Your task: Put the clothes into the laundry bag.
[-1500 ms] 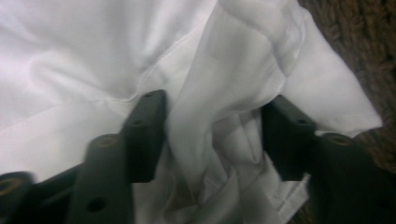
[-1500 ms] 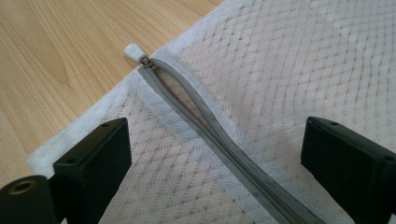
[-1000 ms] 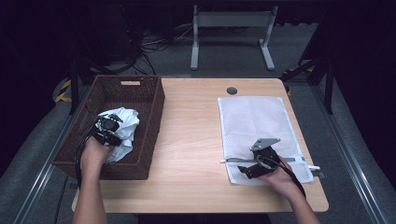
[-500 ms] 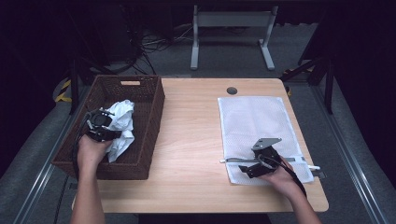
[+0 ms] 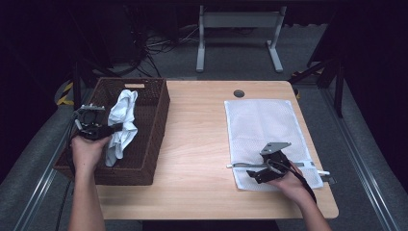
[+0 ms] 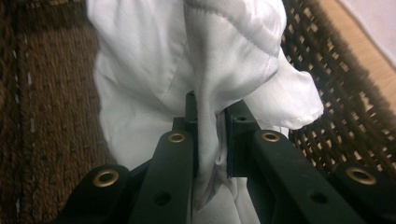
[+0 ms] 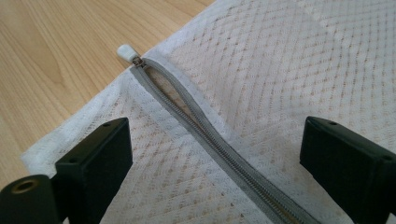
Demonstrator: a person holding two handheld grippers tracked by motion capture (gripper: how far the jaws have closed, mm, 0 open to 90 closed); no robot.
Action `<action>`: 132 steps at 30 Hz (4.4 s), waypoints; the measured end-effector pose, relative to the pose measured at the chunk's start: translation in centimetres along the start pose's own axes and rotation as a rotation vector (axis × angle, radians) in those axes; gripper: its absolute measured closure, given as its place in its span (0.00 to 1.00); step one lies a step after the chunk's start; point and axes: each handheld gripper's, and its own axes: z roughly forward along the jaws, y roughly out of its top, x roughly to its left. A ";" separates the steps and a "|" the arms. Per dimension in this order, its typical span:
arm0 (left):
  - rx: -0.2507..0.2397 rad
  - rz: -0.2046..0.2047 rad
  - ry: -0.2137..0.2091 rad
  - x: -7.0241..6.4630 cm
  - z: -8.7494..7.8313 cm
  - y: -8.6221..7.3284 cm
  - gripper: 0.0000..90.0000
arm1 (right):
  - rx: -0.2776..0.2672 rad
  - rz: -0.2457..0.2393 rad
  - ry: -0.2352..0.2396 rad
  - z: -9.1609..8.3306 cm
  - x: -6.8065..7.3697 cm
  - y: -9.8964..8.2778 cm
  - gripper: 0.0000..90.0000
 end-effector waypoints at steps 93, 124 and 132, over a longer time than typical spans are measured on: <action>0.212 0.229 -0.247 -19.2 15.7 -0.1 0.80 | -0.029 0.015 0.009 -0.9 -0.6 -0.4 0.11; 0.097 0.380 -0.441 -23.9 12.3 0.6 0.95 | -0.023 0.128 -0.082 -5.0 -3.6 -2.5 0.49; 0.149 0.450 -0.463 -27.8 15.0 -0.1 1.00 | -0.040 0.176 -0.120 -6.5 -5.8 -4.1 0.84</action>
